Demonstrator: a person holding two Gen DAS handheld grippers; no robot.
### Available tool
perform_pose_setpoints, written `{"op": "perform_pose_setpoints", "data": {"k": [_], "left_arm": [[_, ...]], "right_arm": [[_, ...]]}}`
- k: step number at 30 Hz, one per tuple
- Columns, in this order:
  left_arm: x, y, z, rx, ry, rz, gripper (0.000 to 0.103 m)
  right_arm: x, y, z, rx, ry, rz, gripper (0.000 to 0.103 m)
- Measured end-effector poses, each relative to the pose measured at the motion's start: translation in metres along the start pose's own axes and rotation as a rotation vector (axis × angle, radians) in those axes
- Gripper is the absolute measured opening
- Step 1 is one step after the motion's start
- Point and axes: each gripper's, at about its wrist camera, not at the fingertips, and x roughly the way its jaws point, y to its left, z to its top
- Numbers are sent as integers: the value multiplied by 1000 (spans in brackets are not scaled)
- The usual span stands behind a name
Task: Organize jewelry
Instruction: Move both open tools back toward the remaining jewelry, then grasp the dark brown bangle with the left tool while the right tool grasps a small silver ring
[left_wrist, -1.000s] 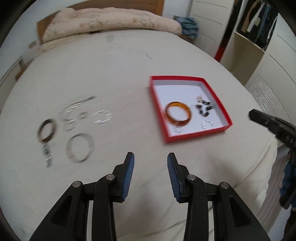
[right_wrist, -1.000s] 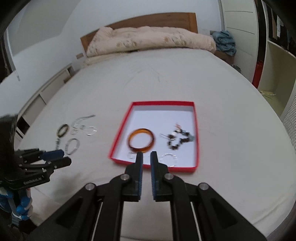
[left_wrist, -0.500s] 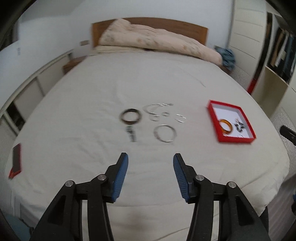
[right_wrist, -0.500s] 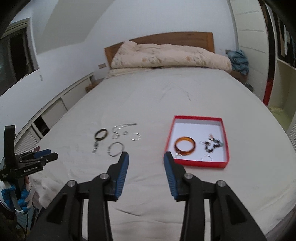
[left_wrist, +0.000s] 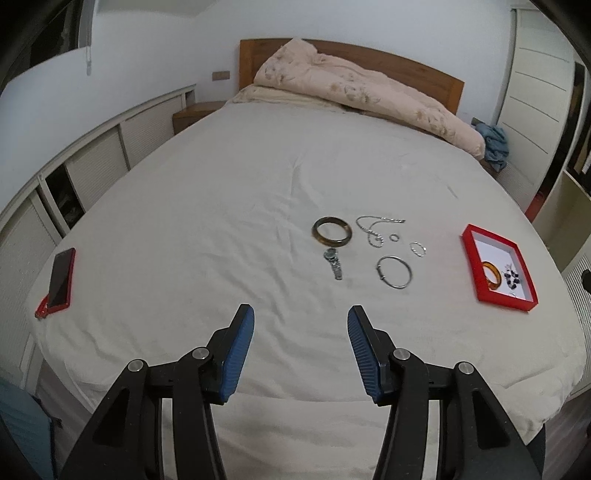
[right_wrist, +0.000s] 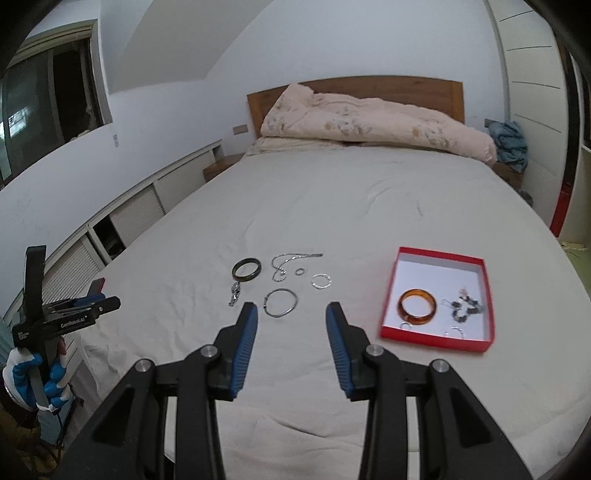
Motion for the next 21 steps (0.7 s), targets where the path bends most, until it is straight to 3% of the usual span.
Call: {"op": "perform_pose_setpoints", "data": {"k": [7,21], "left_arm": [[50,9,16,-20,54,4,52],[203,-6,79,11,178,-76,44]], "right_arm": [[53,-7,1,13,74,7,36],[224,-22,27,18,220,63,32]]}}
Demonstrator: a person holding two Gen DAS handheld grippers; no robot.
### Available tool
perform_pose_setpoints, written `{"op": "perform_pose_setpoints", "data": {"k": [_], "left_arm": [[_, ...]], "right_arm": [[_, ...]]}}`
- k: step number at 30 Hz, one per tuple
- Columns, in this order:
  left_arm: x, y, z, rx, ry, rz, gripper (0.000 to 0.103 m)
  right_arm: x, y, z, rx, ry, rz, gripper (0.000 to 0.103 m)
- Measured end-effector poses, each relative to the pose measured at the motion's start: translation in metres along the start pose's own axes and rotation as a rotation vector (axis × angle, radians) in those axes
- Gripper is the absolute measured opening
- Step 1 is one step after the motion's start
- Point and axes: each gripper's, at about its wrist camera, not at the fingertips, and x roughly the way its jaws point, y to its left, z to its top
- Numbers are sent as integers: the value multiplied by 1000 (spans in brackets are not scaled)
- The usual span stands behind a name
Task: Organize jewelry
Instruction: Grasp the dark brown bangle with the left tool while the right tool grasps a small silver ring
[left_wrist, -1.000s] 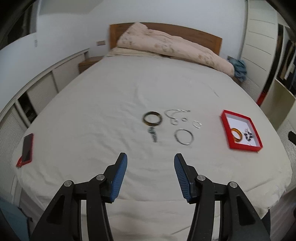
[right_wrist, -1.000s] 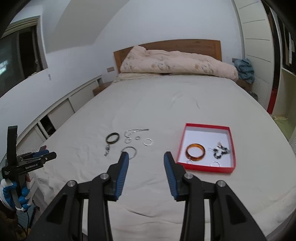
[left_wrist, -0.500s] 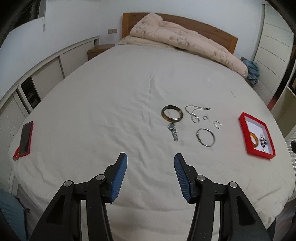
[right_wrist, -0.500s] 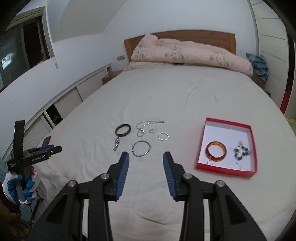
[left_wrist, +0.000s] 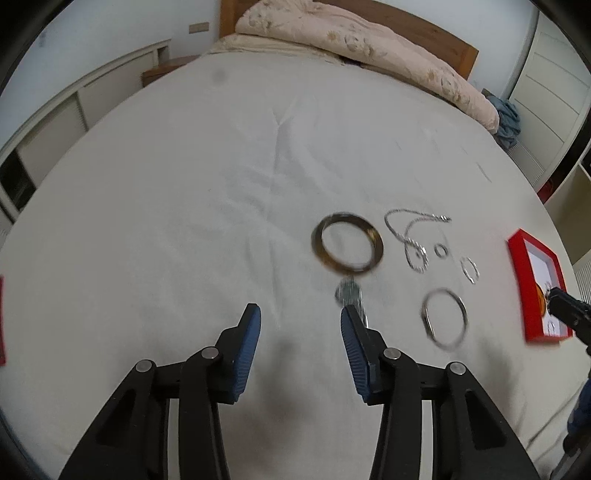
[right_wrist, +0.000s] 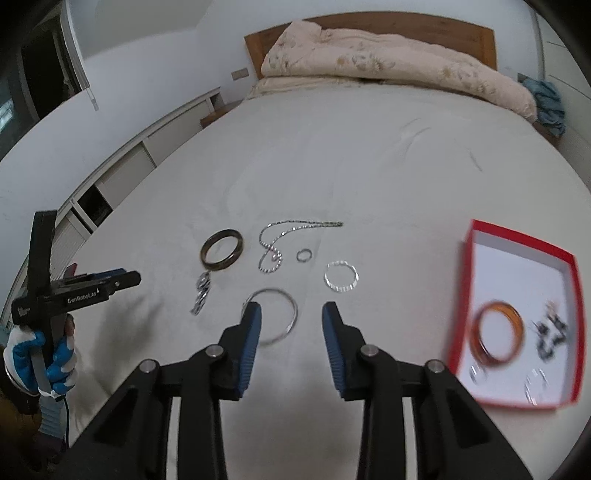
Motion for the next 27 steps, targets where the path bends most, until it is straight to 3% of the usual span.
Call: {"op": "perform_pose_setpoints", "data": {"k": [7,18,21,23,27], "left_arm": [[64,-8,41,50,35,-8,40],[99,-18,44,126,63,-9,33],[100,-20,45,144,57,0,25],[101,-21,44,157,55,2,12],[101,-27,42,186,43,28,10]], "right_arm": [[74,-9,29,-60,53,22,32],[147,-15,35,-163,132,12,32],[157,-11,32,-193,147,9,25],[162,-9,28,-216,147,1,19],[164,-6,24,-250,138,-10,19]]}}
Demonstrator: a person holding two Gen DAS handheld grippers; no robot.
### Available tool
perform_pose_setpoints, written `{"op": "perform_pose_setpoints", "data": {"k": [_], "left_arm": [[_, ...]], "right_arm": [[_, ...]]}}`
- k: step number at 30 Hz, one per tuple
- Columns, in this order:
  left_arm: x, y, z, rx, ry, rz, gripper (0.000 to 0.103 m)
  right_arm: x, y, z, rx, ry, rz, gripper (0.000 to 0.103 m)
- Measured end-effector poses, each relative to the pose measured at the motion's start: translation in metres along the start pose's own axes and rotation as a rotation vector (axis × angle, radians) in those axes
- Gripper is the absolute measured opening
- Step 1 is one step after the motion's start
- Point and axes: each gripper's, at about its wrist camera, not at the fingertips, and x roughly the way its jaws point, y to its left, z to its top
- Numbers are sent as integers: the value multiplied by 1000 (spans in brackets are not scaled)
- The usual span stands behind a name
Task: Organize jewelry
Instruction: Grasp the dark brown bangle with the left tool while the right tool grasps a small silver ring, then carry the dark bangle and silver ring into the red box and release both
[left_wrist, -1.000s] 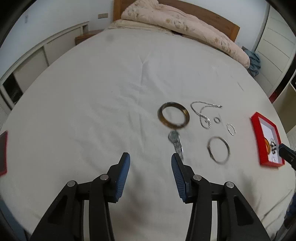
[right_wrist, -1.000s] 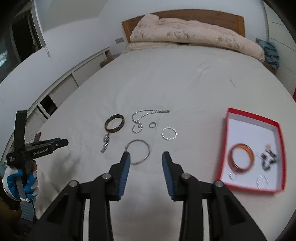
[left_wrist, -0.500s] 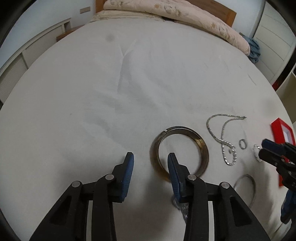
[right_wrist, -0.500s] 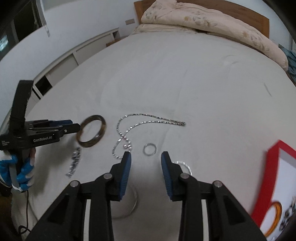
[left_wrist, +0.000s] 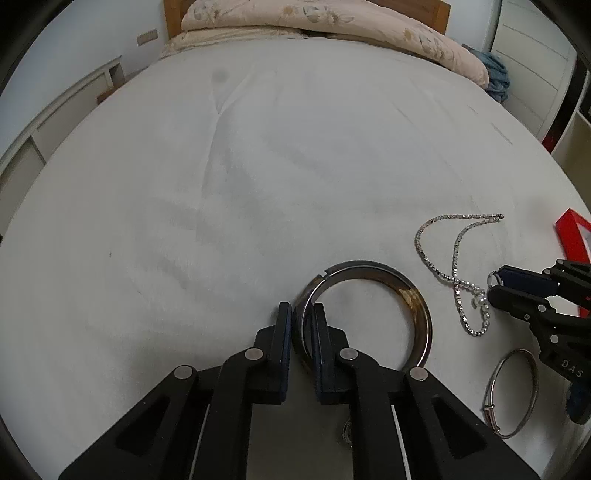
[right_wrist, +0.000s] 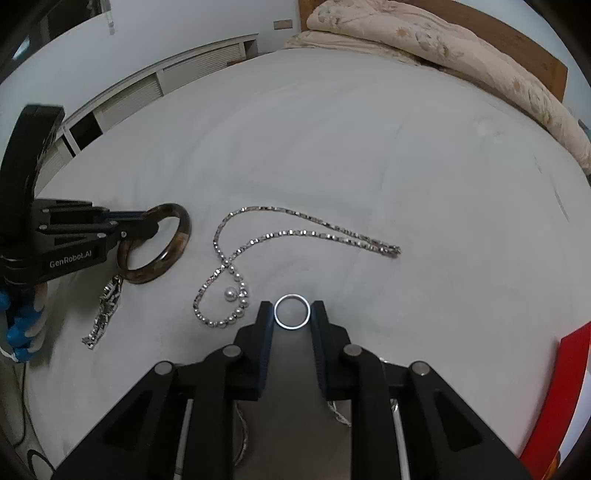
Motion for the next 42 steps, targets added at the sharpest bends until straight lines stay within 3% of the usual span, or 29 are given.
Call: {"op": "perform_pose_setpoints", "data": {"k": [4,9,19,32,42], "left_arm": [[-8,5,-1,-25,-1,4,9],[-30,10,0,-54,-19,25,8],[-122,-14,-1,-20,-114,47,8],[-204,-124,-9,107,-210,-26,9],[-228,-228,-28,209,-214,-90,9]], "right_arm": [[-4,-2,3,20,-13,5,19],[-37,1,7,39,-61,19,19],[-163,5,-10,57,-188,-39,19],[-303,-42,-110,193,-265,-202,19],[-367,-79,-168,283,-306,-264,19]]}}
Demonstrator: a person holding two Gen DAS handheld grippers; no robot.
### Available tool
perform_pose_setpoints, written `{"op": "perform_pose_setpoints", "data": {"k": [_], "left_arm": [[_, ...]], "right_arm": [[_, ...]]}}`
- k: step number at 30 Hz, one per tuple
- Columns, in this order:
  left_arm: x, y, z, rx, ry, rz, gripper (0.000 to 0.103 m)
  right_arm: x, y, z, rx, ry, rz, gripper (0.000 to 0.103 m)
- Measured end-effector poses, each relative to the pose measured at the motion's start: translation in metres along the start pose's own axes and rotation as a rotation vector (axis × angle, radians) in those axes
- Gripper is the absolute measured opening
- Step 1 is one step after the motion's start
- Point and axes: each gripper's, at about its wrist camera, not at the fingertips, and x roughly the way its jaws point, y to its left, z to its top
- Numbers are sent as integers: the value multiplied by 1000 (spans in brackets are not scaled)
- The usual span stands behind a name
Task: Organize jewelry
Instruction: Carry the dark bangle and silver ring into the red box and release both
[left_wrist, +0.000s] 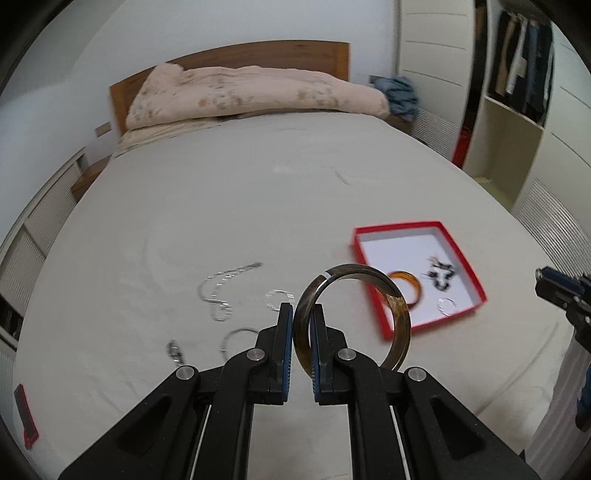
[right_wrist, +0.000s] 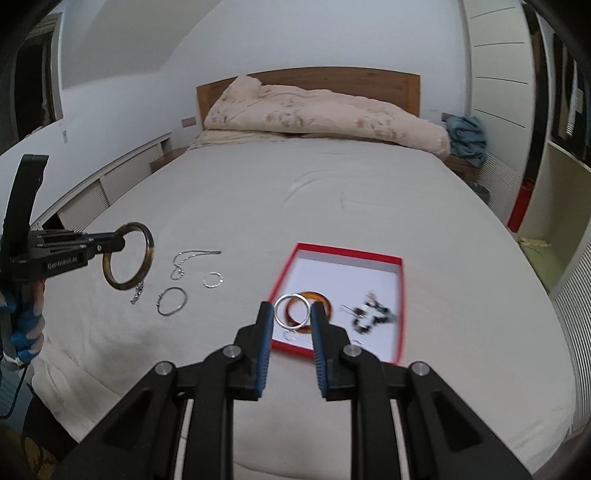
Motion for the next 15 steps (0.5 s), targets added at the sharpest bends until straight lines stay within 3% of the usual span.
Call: {"op": "perform_pose_setpoints", "data": {"k": [7,15], "left_arm": [[10,-48,4,63,18,-21,9],[45,-77,21,97,49,-36,9]], "right_arm": [[-11,-30,-9,33,-5,-14,19],[20,-52,-5,54,22,-13,19]]}}
